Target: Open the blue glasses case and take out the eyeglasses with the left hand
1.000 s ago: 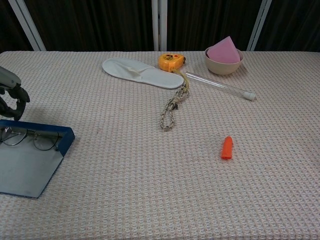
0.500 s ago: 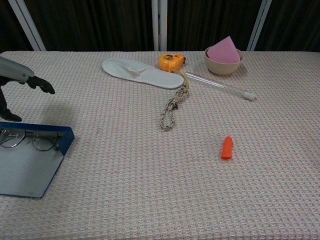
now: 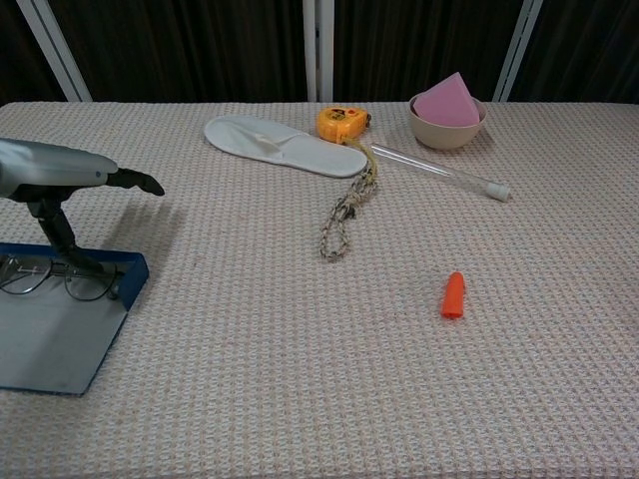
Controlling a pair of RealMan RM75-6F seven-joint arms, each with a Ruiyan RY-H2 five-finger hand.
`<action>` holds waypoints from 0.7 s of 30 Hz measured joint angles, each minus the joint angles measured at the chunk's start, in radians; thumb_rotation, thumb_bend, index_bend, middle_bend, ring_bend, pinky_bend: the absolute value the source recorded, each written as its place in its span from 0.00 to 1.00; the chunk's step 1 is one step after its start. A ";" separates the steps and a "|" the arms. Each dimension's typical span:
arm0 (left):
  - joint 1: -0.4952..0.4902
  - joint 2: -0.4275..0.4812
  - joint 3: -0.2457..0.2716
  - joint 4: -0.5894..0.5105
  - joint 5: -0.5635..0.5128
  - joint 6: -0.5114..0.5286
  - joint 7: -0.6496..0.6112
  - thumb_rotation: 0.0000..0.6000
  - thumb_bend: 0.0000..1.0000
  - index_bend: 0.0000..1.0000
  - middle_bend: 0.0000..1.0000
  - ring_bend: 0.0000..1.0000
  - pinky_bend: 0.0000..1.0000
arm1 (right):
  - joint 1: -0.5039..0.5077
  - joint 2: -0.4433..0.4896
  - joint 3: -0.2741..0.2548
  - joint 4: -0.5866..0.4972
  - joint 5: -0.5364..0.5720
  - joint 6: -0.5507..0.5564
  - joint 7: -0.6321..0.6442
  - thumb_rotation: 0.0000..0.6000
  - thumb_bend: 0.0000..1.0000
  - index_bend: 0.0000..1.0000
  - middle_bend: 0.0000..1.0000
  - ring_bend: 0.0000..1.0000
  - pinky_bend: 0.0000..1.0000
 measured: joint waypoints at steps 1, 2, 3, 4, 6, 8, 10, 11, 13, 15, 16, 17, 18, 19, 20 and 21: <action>0.004 -0.008 -0.006 0.011 0.000 -0.002 -0.005 1.00 0.17 0.00 0.00 0.00 0.00 | 0.000 0.000 0.000 0.002 0.002 -0.001 0.002 1.00 0.31 0.00 0.00 0.00 0.00; 0.008 -0.016 -0.012 0.022 0.000 -0.004 -0.010 1.00 0.17 0.00 0.00 0.00 0.00 | 0.000 0.000 0.001 0.004 0.004 -0.003 0.004 1.00 0.31 0.00 0.00 0.00 0.00; 0.011 -0.020 -0.015 0.030 0.001 -0.005 -0.011 1.00 0.17 0.00 0.00 0.00 0.00 | 0.001 -0.001 0.002 0.006 0.006 -0.005 0.006 1.00 0.31 0.00 0.00 0.00 0.00; 0.014 -0.026 -0.018 0.039 0.004 -0.004 -0.010 1.00 0.17 0.00 0.00 0.00 0.00 | 0.001 -0.001 0.002 0.008 0.007 -0.007 0.007 1.00 0.31 0.00 0.00 0.00 0.00; 0.019 -0.033 -0.024 0.050 0.005 -0.002 -0.011 1.00 0.17 0.00 0.00 0.00 0.00 | 0.003 -0.002 0.002 0.011 0.007 -0.010 0.009 1.00 0.31 0.00 0.00 0.00 0.00; 0.023 -0.038 -0.034 0.060 0.005 0.003 -0.013 1.00 0.17 0.01 0.00 0.00 0.00 | 0.003 -0.003 0.002 0.012 0.008 -0.011 0.009 1.00 0.31 0.00 0.00 0.00 0.00; 0.029 -0.042 -0.048 0.072 0.006 0.010 -0.020 1.00 0.17 0.01 0.00 0.00 0.00 | 0.003 -0.003 0.001 0.014 0.010 -0.013 0.009 1.00 0.31 0.00 0.00 0.00 0.00; 0.031 -0.043 -0.055 0.076 0.006 0.012 -0.024 1.00 0.17 0.01 0.00 0.00 0.00 | 0.003 -0.004 0.001 0.014 0.011 -0.014 0.009 1.00 0.31 0.00 0.00 0.00 0.00; 0.035 -0.044 -0.070 0.087 0.005 0.016 -0.032 1.00 0.17 0.02 0.00 0.00 0.00 | 0.003 -0.003 0.002 0.014 0.014 -0.015 0.009 1.00 0.31 0.00 0.00 0.00 0.00; 0.037 -0.046 -0.079 0.100 0.002 0.018 -0.034 1.00 0.17 0.02 0.00 0.00 0.00 | 0.004 -0.003 0.003 0.013 0.014 -0.017 0.006 1.00 0.31 0.00 0.00 0.00 0.00; 0.038 -0.048 -0.083 0.110 -0.003 0.017 -0.035 1.00 0.17 0.02 0.00 0.00 0.00 | 0.005 -0.003 0.003 0.012 0.014 -0.017 0.004 1.00 0.31 0.00 0.00 0.00 0.00; 0.038 -0.049 -0.086 0.119 -0.009 0.016 -0.034 1.00 0.17 0.02 0.00 0.00 0.00 | 0.005 -0.003 0.003 0.011 0.014 -0.017 0.002 1.00 0.31 0.00 0.00 0.00 0.00; 0.038 -0.051 -0.089 0.127 -0.017 0.014 -0.034 1.00 0.17 0.02 0.00 0.00 0.00 | 0.006 -0.003 0.002 0.008 0.013 -0.017 -0.001 1.00 0.31 0.00 0.00 0.00 0.00; 0.038 -0.054 -0.092 0.140 -0.029 0.010 -0.032 1.00 0.17 0.02 0.00 0.00 0.00 | 0.006 -0.003 0.003 0.006 0.012 -0.017 -0.003 1.00 0.31 0.00 0.00 0.00 0.00; 0.038 -0.057 -0.095 0.150 -0.038 0.008 -0.030 1.00 0.17 0.02 0.00 0.00 0.00 | 0.006 -0.002 0.003 0.004 0.012 -0.016 -0.005 1.00 0.31 0.00 0.00 0.00 0.00; 0.038 -0.060 -0.098 0.161 -0.047 0.006 -0.028 1.00 0.17 0.02 0.00 0.00 0.00 | 0.006 -0.002 0.003 0.002 0.012 -0.015 -0.006 1.00 0.31 0.00 0.00 0.00 0.00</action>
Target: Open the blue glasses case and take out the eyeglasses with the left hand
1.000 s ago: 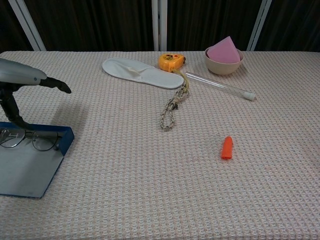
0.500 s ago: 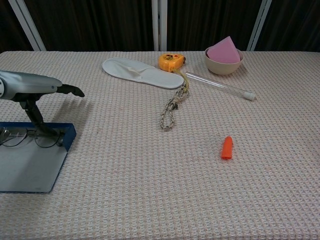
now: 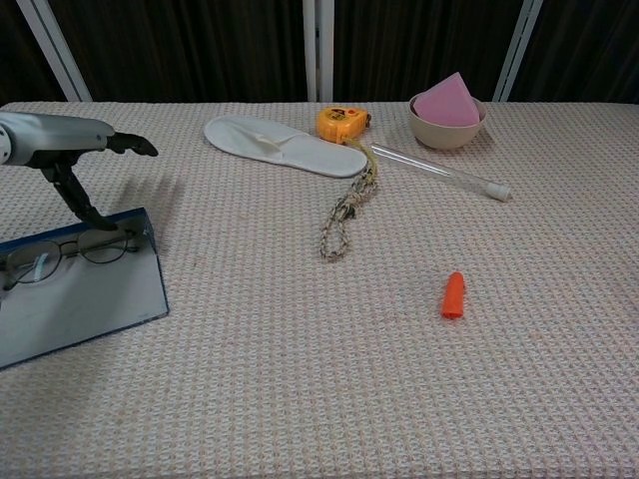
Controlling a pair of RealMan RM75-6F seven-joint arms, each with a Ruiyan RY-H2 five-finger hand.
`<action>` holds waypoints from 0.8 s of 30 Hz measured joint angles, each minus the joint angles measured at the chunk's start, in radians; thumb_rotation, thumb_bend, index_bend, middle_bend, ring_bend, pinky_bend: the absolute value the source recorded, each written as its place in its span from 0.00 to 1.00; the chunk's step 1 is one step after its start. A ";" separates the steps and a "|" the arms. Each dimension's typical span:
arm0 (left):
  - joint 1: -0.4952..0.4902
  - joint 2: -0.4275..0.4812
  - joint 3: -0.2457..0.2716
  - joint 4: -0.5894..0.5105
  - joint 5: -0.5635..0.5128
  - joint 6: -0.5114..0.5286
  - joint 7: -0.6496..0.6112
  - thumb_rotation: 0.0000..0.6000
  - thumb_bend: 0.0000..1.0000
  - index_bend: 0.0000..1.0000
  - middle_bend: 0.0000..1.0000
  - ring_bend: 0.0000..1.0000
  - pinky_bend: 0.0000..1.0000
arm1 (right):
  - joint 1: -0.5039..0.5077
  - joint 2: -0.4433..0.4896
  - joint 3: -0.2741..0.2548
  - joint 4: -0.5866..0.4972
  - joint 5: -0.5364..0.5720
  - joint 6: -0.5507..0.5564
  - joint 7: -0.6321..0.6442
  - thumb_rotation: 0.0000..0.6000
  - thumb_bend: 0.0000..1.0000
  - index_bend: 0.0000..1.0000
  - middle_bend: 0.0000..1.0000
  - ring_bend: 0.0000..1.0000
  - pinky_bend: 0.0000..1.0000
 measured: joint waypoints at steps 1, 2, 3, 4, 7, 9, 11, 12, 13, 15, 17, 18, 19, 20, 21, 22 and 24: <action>0.001 -0.003 -0.004 0.011 -0.010 -0.001 0.004 1.00 0.17 0.03 0.00 0.00 0.00 | 0.000 0.001 0.000 -0.001 0.001 0.000 -0.001 1.00 0.31 0.00 0.00 0.00 0.00; 0.002 -0.004 -0.006 0.016 -0.015 0.000 0.008 1.00 0.17 0.03 0.00 0.00 0.00 | 0.000 0.001 0.000 -0.002 0.001 0.000 -0.002 1.00 0.31 0.00 0.00 0.00 0.00; 0.003 -0.005 -0.008 0.019 -0.018 0.003 0.012 1.00 0.17 0.03 0.00 0.00 0.00 | 0.000 0.001 0.000 -0.002 0.002 -0.001 -0.002 1.00 0.31 0.00 0.00 0.00 0.00; 0.005 -0.004 -0.009 0.018 -0.022 0.005 0.016 1.00 0.17 0.04 0.00 0.00 0.00 | 0.000 0.001 0.000 -0.002 0.003 -0.003 -0.003 1.00 0.31 0.00 0.00 0.00 0.00; 0.007 0.006 -0.013 0.002 -0.037 -0.002 0.017 1.00 0.17 0.08 0.00 0.00 0.00 | 0.001 0.001 -0.001 -0.002 0.004 -0.007 -0.004 1.00 0.31 0.00 0.00 0.00 0.00; 0.008 0.017 -0.016 -0.019 -0.049 -0.007 0.016 1.00 0.18 0.12 0.00 0.00 0.03 | 0.002 0.001 -0.002 -0.001 0.003 -0.008 -0.004 1.00 0.31 0.00 0.00 0.00 0.00; 0.008 0.033 -0.021 -0.053 -0.065 -0.003 0.016 1.00 0.19 0.17 0.00 0.00 0.08 | 0.002 0.001 -0.002 0.000 0.003 -0.008 -0.003 1.00 0.32 0.00 0.00 0.00 0.00; 0.009 0.040 -0.023 -0.070 -0.073 0.003 0.017 1.00 0.20 0.20 0.01 0.01 0.10 | 0.002 0.001 -0.002 0.001 0.003 -0.007 -0.001 1.00 0.32 0.00 0.00 0.00 0.00; 0.009 0.049 -0.025 -0.093 -0.082 0.017 0.023 1.00 0.21 0.23 0.03 0.03 0.12 | 0.001 0.001 -0.002 0.002 0.003 -0.006 0.001 1.00 0.32 0.00 0.00 0.00 0.00; 0.009 0.062 -0.025 -0.127 -0.101 0.047 0.039 1.00 0.22 0.27 0.05 0.04 0.13 | 0.000 0.002 -0.002 0.003 0.001 -0.003 0.006 1.00 0.32 0.00 0.00 0.00 0.00; 0.007 0.077 -0.022 -0.169 -0.136 0.080 0.068 1.00 0.24 0.29 0.06 0.04 0.14 | 0.000 0.002 -0.002 0.004 -0.002 0.000 0.010 1.00 0.32 0.00 0.00 0.00 0.00; 0.006 0.082 -0.020 -0.183 -0.154 0.091 0.082 1.00 0.25 0.31 0.07 0.04 0.14 | -0.001 0.003 -0.002 0.005 -0.004 0.002 0.012 1.00 0.32 0.00 0.00 0.00 0.00; 0.004 0.088 -0.017 -0.197 -0.178 0.105 0.100 1.00 0.27 0.32 0.07 0.04 0.14 | -0.001 0.003 -0.002 0.005 -0.006 0.004 0.014 1.00 0.32 0.00 0.00 0.00 0.00; 0.004 0.091 -0.015 -0.203 -0.197 0.115 0.111 1.00 0.28 0.33 0.07 0.04 0.14 | -0.001 0.003 -0.003 0.005 -0.008 0.005 0.015 1.00 0.32 0.00 0.00 0.00 0.00; 0.003 0.093 -0.013 -0.207 -0.214 0.123 0.122 1.00 0.29 0.33 0.07 0.04 0.14 | -0.001 0.004 -0.003 0.005 -0.011 0.008 0.016 1.00 0.32 0.00 0.00 0.00 0.00; 0.002 0.094 -0.011 -0.211 -0.235 0.131 0.136 1.00 0.30 0.34 0.07 0.04 0.14 | -0.002 0.004 -0.004 0.005 -0.013 0.010 0.017 1.00 0.32 0.00 0.00 0.00 0.00; -0.001 0.096 -0.007 -0.216 -0.264 0.133 0.149 1.00 0.31 0.34 0.07 0.04 0.14 | -0.003 0.006 -0.005 0.003 -0.016 0.014 0.020 1.00 0.32 0.00 0.00 0.00 0.00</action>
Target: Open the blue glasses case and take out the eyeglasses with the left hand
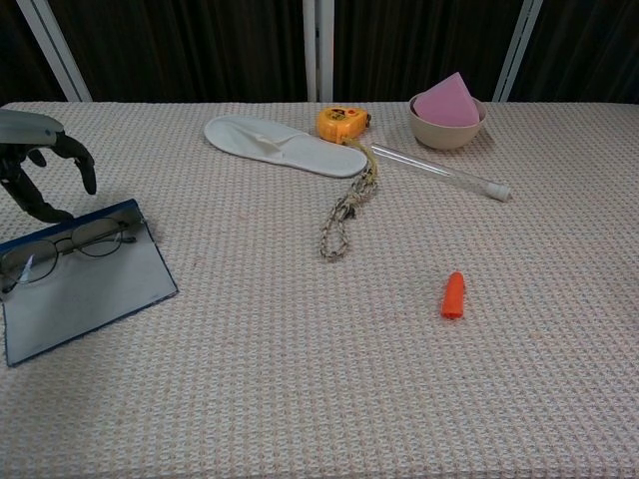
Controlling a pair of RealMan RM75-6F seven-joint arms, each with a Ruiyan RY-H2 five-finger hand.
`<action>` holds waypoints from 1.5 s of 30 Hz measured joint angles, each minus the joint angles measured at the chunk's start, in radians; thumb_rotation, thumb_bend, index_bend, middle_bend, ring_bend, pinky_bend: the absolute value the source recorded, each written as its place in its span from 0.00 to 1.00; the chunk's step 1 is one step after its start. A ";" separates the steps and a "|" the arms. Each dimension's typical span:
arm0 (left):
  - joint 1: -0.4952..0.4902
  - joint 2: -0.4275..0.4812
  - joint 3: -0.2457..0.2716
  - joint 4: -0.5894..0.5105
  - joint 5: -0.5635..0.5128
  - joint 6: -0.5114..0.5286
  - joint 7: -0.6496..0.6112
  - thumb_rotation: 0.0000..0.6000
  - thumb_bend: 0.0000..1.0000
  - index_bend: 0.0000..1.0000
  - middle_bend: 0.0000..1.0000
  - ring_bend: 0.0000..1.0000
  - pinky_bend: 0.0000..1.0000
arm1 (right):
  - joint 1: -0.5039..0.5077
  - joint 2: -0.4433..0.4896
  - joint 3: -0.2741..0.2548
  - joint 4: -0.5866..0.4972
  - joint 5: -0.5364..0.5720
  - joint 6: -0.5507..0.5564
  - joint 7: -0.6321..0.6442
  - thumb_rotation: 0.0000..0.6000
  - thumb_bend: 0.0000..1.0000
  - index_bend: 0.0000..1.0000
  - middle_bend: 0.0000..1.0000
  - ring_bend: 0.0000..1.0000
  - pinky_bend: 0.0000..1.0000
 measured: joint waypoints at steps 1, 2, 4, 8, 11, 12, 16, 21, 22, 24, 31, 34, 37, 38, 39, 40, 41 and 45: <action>-0.001 0.002 0.002 -0.003 -0.018 -0.003 0.007 1.00 0.31 0.34 0.07 0.04 0.14 | -0.001 0.001 0.000 -0.001 -0.001 0.002 0.001 1.00 0.32 0.00 0.00 0.00 0.00; -0.002 0.003 0.004 -0.005 -0.031 -0.008 0.011 1.00 0.31 0.34 0.07 0.04 0.14 | -0.001 0.002 0.001 -0.002 -0.001 0.004 0.003 1.00 0.32 0.00 0.00 0.00 0.00; -0.003 0.007 0.005 -0.009 -0.053 -0.024 0.013 1.00 0.31 0.34 0.07 0.04 0.15 | -0.001 0.005 0.002 -0.004 -0.002 0.005 0.005 1.00 0.32 0.00 0.00 0.00 0.00; 0.004 0.011 0.000 -0.014 -0.054 -0.036 -0.002 1.00 0.31 0.34 0.07 0.04 0.16 | 0.000 0.005 0.000 -0.007 -0.006 0.004 0.003 1.00 0.32 0.00 0.00 0.00 0.00; 0.013 0.012 -0.008 -0.013 -0.041 -0.039 -0.018 1.00 0.31 0.34 0.07 0.04 0.16 | 0.000 0.005 0.000 -0.006 -0.004 0.003 0.004 1.00 0.32 0.00 0.00 0.00 0.00; 0.014 0.010 -0.009 -0.011 -0.040 -0.037 -0.019 1.00 0.31 0.34 0.08 0.05 0.16 | 0.000 0.005 0.000 -0.006 -0.004 0.003 0.006 1.00 0.32 0.00 0.00 0.00 0.00; 0.015 -0.002 -0.010 0.002 -0.052 -0.029 -0.015 1.00 0.31 0.35 0.09 0.05 0.17 | 0.000 0.006 -0.001 -0.005 -0.006 0.004 0.009 1.00 0.32 0.00 0.00 0.00 0.00; 0.011 -0.023 -0.012 0.021 -0.098 -0.029 -0.003 1.00 0.31 0.37 0.10 0.05 0.17 | 0.001 0.003 0.003 0.001 -0.014 0.018 0.021 1.00 0.33 0.00 0.00 0.00 0.00; 0.010 -0.025 -0.013 0.025 -0.104 -0.033 0.000 1.00 0.31 0.37 0.10 0.05 0.17 | 0.001 0.003 0.004 0.002 -0.014 0.018 0.022 1.00 0.33 0.00 0.00 0.00 0.00; 0.007 -0.028 -0.015 0.032 -0.112 -0.041 0.003 1.00 0.31 0.38 0.10 0.05 0.17 | 0.001 0.003 0.003 0.003 -0.013 0.016 0.022 1.00 0.33 0.00 0.00 0.00 0.00; 0.011 -0.037 -0.026 0.050 -0.122 -0.048 -0.008 1.00 0.34 0.41 0.11 0.06 0.18 | 0.001 0.002 0.003 0.004 -0.009 0.014 0.020 1.00 0.33 0.00 0.00 0.00 0.00; 0.012 -0.041 -0.030 0.051 -0.130 -0.044 -0.010 1.00 0.36 0.42 0.12 0.06 0.18 | 0.001 0.002 0.003 0.004 -0.008 0.012 0.019 1.00 0.33 0.00 0.00 0.00 0.00; 0.010 -0.042 -0.032 0.051 -0.144 -0.049 -0.007 1.00 0.37 0.43 0.12 0.06 0.18 | 0.001 0.001 0.002 0.005 -0.007 0.010 0.016 1.00 0.33 0.00 0.00 0.00 0.00; 0.009 -0.043 -0.033 0.053 -0.150 -0.052 -0.006 1.00 0.37 0.43 0.12 0.06 0.18 | 0.001 0.000 0.002 0.005 -0.006 0.009 0.014 1.00 0.33 0.00 0.00 0.00 0.00; 0.009 -0.044 -0.035 0.056 -0.155 -0.054 -0.007 1.00 0.37 0.43 0.12 0.06 0.18 | 0.001 0.000 0.002 0.005 -0.006 0.009 0.013 1.00 0.33 0.00 0.00 0.00 0.00; 0.009 -0.047 -0.038 0.060 -0.157 -0.055 -0.009 1.00 0.37 0.44 0.13 0.07 0.18 | 0.001 -0.001 0.002 0.005 -0.006 0.009 0.012 1.00 0.33 0.00 0.00 0.00 0.00; 0.009 -0.049 -0.041 0.063 -0.158 -0.053 -0.011 1.00 0.37 0.44 0.13 0.07 0.18 | 0.001 -0.001 0.002 0.005 -0.005 0.009 0.011 1.00 0.33 0.00 0.00 0.00 0.00; 0.014 -0.053 -0.049 0.065 -0.147 -0.046 -0.022 1.00 0.38 0.47 0.14 0.07 0.18 | 0.000 -0.002 0.003 0.006 -0.001 0.008 0.010 1.00 0.33 0.00 0.00 0.00 0.00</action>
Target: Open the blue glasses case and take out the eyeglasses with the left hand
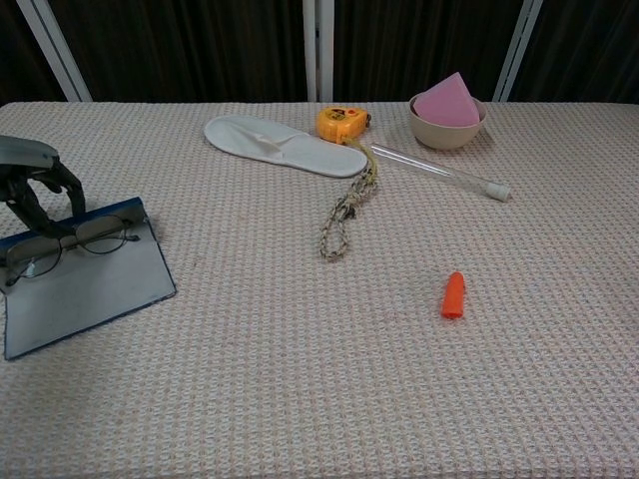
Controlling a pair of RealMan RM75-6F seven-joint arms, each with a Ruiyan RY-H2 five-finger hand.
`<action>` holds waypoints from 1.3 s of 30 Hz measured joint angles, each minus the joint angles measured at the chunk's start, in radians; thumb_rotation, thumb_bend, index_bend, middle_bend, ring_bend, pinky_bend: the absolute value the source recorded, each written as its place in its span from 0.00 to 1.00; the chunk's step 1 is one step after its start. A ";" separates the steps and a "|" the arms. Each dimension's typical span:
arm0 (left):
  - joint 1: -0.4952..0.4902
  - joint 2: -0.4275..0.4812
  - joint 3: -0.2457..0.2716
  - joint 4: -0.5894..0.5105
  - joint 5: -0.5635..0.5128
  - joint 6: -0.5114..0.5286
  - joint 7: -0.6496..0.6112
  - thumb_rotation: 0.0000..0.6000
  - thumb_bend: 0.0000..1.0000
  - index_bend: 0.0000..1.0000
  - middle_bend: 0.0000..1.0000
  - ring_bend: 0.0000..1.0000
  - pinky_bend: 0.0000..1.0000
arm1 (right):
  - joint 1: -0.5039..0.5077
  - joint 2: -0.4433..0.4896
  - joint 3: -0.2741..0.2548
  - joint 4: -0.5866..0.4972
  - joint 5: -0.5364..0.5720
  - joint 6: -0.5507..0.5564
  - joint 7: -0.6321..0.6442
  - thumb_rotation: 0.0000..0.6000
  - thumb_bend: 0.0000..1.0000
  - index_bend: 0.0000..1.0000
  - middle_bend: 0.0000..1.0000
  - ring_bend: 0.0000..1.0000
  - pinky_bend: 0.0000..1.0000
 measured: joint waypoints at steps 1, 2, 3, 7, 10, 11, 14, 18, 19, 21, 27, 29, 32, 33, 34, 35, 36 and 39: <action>0.002 0.000 -0.002 0.000 0.006 0.003 -0.003 1.00 0.38 0.47 0.15 0.07 0.18 | 0.000 0.000 0.000 0.000 0.000 -0.001 -0.001 1.00 0.33 0.00 0.00 0.00 0.00; 0.005 0.000 -0.005 -0.001 0.015 0.007 -0.007 1.00 0.38 0.48 0.15 0.07 0.18 | 0.001 0.000 0.000 0.001 0.001 -0.001 -0.001 1.00 0.33 0.00 0.00 0.00 0.00; 0.007 0.000 -0.007 -0.002 0.023 0.011 -0.011 1.00 0.38 0.48 0.15 0.07 0.18 | 0.001 -0.001 0.000 0.001 0.001 -0.002 -0.002 1.00 0.33 0.00 0.00 0.00 0.00; 0.020 -0.001 -0.018 -0.005 0.062 0.027 -0.030 1.00 0.38 0.49 0.16 0.07 0.18 | 0.002 -0.003 0.000 0.003 0.002 -0.005 -0.004 1.00 0.33 0.00 0.00 0.00 0.00; 0.031 -0.005 -0.025 -0.005 0.099 0.040 -0.044 1.00 0.38 0.49 0.16 0.07 0.18 | 0.001 -0.003 0.000 0.004 0.005 -0.007 -0.005 1.00 0.33 0.00 0.00 0.00 0.00; 0.035 -0.007 -0.027 -0.004 0.113 0.045 -0.048 1.00 0.38 0.49 0.16 0.07 0.18 | 0.001 -0.004 0.000 0.004 0.006 -0.007 -0.005 1.00 0.33 0.00 0.00 0.00 0.00; 0.048 -0.019 -0.029 0.002 0.171 0.068 -0.059 1.00 0.38 0.49 0.16 0.07 0.18 | 0.000 -0.004 0.000 0.006 0.007 -0.007 -0.005 1.00 0.33 0.00 0.00 0.00 0.00; 0.072 -0.044 -0.029 0.020 0.274 0.109 -0.078 1.00 0.38 0.49 0.17 0.07 0.17 | 0.000 -0.005 0.000 0.008 0.009 -0.009 -0.002 1.00 0.33 0.00 0.00 0.00 0.00; 0.081 -0.054 -0.028 0.028 0.308 0.122 -0.084 1.00 0.38 0.49 0.17 0.07 0.17 | 0.000 -0.005 0.000 0.008 0.009 -0.009 -0.002 1.00 0.33 0.00 0.00 0.00 0.00; 0.095 -0.070 -0.027 0.043 0.360 0.142 -0.094 1.00 0.38 0.49 0.17 0.07 0.16 | 0.000 -0.005 0.000 0.010 0.009 -0.009 0.000 1.00 0.33 0.00 0.00 0.00 0.00; 0.143 -0.123 -0.016 0.101 0.528 0.206 -0.122 1.00 0.38 0.50 0.17 0.07 0.16 | 0.000 -0.006 0.000 0.015 0.014 -0.014 0.005 1.00 0.33 0.00 0.00 0.00 0.00; 0.159 -0.141 -0.013 0.123 0.575 0.223 -0.128 1.00 0.38 0.50 0.17 0.07 0.16 | 0.000 -0.006 0.000 0.016 0.014 -0.014 0.006 1.00 0.33 0.00 0.00 0.00 0.00; 0.181 -0.165 -0.012 0.153 0.622 0.240 -0.128 1.00 0.38 0.50 0.17 0.07 0.16 | 0.000 -0.006 -0.001 0.017 0.014 -0.015 0.007 1.00 0.33 0.00 0.00 0.00 0.00; 0.187 -0.170 -0.013 0.157 0.628 0.240 -0.126 1.00 0.38 0.50 0.17 0.07 0.16 | 0.000 -0.006 -0.001 0.017 0.014 -0.015 0.007 1.00 0.33 0.00 0.00 0.00 0.00; 0.190 -0.172 -0.015 0.159 0.631 0.239 -0.123 1.00 0.38 0.50 0.17 0.07 0.16 | 0.000 -0.006 -0.001 0.017 0.014 -0.015 0.007 1.00 0.33 0.00 0.00 0.00 0.00; 0.193 -0.175 -0.017 0.162 0.635 0.237 -0.120 1.00 0.38 0.50 0.17 0.07 0.16 | 0.000 -0.006 -0.001 0.017 0.014 -0.016 0.007 1.00 0.33 0.00 0.00 0.00 0.00; 0.196 -0.176 -0.019 0.166 0.639 0.236 -0.117 1.00 0.38 0.50 0.17 0.07 0.16 | 0.000 -0.006 -0.001 0.018 0.014 -0.016 0.007 1.00 0.33 0.00 0.00 0.00 0.00; 0.203 -0.183 -0.022 0.177 0.656 0.235 -0.108 1.00 0.38 0.50 0.17 0.07 0.16 | 0.000 -0.006 -0.001 0.018 0.014 -0.016 0.007 1.00 0.33 0.00 0.00 0.00 0.00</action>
